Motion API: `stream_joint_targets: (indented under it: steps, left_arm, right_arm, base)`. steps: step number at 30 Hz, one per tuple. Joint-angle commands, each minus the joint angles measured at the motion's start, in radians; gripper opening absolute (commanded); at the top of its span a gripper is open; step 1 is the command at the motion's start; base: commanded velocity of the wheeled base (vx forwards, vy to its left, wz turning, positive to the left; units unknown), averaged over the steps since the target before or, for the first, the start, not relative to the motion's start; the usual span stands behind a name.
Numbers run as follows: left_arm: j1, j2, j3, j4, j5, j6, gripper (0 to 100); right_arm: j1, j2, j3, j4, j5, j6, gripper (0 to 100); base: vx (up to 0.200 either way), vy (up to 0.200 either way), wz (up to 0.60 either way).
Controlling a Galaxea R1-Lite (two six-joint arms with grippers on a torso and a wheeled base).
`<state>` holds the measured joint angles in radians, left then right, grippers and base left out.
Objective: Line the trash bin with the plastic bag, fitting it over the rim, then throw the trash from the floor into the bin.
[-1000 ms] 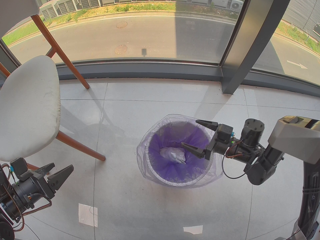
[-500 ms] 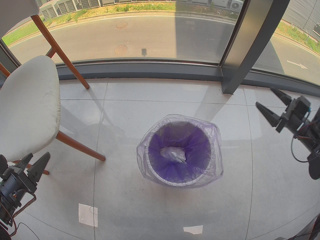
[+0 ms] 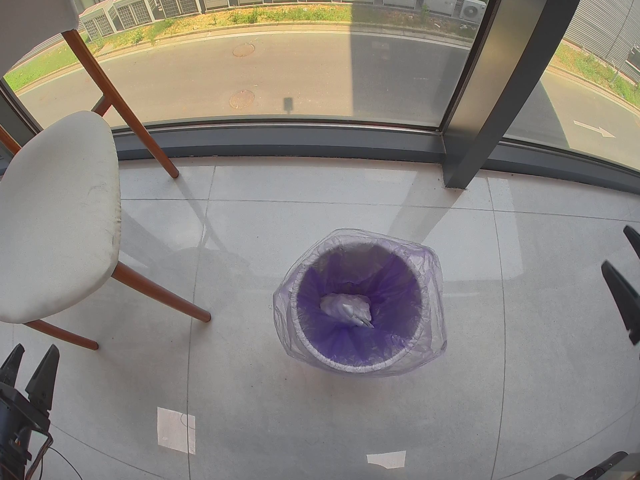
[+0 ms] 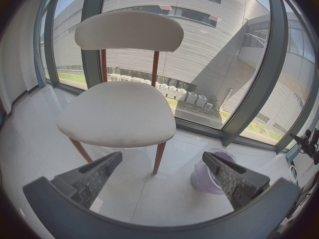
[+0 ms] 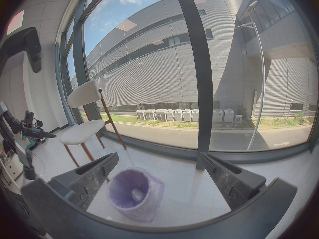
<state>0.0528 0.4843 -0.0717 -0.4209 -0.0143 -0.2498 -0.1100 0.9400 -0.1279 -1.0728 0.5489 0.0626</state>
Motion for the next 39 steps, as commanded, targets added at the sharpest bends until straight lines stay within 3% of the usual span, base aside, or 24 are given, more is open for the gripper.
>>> stream_joint_targets:
  steps: [1, 4, 5, 9, 10, 11, 12, 13, 15, 16, 17, 18, 22, 25, 26, 29, 33, 39]
  left_arm:
    - [0.006, -0.375, 0.021, 0.301, 0.071, 0.049, 100]
    - [0.006, -0.375, 0.072, 0.307, -0.021, 0.133, 100]
    - [0.006, -0.375, 0.072, 0.329, -0.061, 0.165, 100]
    - [0.006, -0.375, 0.070, 0.369, -0.158, 0.168, 100]
    - [0.006, -0.375, 0.069, 0.370, -0.185, 0.172, 100]
    - [0.006, -0.375, 0.069, 0.370, -0.185, 0.172, 100]
    - [0.006, -0.375, 0.069, 0.369, -0.179, 0.179, 100]
    - [0.006, -0.375, 0.070, 0.367, -0.154, 0.181, 100]
    - [0.006, -0.375, 0.072, 0.364, -0.049, 0.184, 100]
    - [0.007, -0.375, 0.072, 0.363, 0.066, 0.187, 100]
    - [0.007, -0.375, 0.072, 0.363, 0.066, 0.187, 100]
    - [0.009, -0.375, 0.072, 0.373, 0.135, 0.181, 100]
    - [0.006, -0.377, 0.072, 0.406, 0.066, 0.218, 100]
    - [-0.054, -0.426, 0.069, 0.436, -0.006, 0.268, 100]
    - [-0.080, -0.463, 0.069, 0.433, -0.004, 0.262, 100]
    - [-0.037, -0.478, 0.072, 0.425, 0.002, 0.247, 100]
    - [-0.042, -0.478, 0.072, 0.424, 0.020, 0.250, 100]
    - [-0.036, -0.477, 0.072, 0.424, 0.050, 0.236, 100]
  right_arm:
    - [0.001, -0.859, 0.097, 0.774, 0.094, 0.014, 100]
    - [0.001, -0.856, 0.125, 0.847, 0.072, -0.095, 100]
    - [0.001, -0.845, 0.128, 0.864, 0.029, -0.124, 100]
    - [0.001, -0.845, 0.128, 1.016, -0.311, -0.158, 100]
    - [0.003, -0.845, 0.128, 1.024, -0.461, -0.156, 100]
    - [0.003, -0.845, 0.128, 1.024, -0.461, -0.156, 100]
    - [0.004, -0.843, 0.128, 1.047, -0.544, -0.124, 100]
    - [0.003, -0.843, 0.128, 1.067, -0.564, -0.078, 100]
    - [0.001, -0.843, 0.126, 1.074, -0.581, -0.041, 100]
    - [0.001, -0.842, 0.126, 1.077, -0.583, -0.046, 100]
    - [0.001, -0.842, 0.126, 1.077, -0.583, -0.046, 100]
    - [0.001, -0.842, 0.125, 1.080, -0.575, -0.061, 100]
    - [0.007, -0.842, 0.128, 1.076, -0.506, -0.106, 100]
    - [0.167, -0.873, 0.128, 1.074, -0.498, -0.110, 100]
    - [0.144, -0.882, 0.128, 1.076, -0.501, -0.102, 100]
    - [0.104, -0.934, 0.128, 1.074, -0.508, -0.104, 100]
    - [0.105, -0.940, 0.126, 1.074, -0.561, -0.092, 100]
    - [0.110, -0.940, 0.128, 1.074, -0.558, -0.081, 100]
  base:
    - [0.000, 0.000, 0.00]
    - [0.000, 0.000, 0.00]
    - [0.000, 0.000, 0.00]
    - [0.000, 0.000, 0.00]
    - [0.000, 0.000, 0.00]
    - [0.000, 0.000, 0.00]
    - [0.000, 0.000, 0.00]
    - [0.000, 0.000, 0.00]
    - [0.000, 0.000, 0.00]
    - [0.000, 0.000, 0.00]
    - [0.000, 0.000, 0.00]
    - [0.000, 0.000, 0.00]
    - [0.000, 0.000, 0.00]
    - [0.000, 0.000, 0.00]
    - [0.000, 0.000, 0.00]
    - [0.000, 0.000, 0.00]
    - [0.000, 0.000, 0.00]
    - [0.000, 0.000, 0.00]
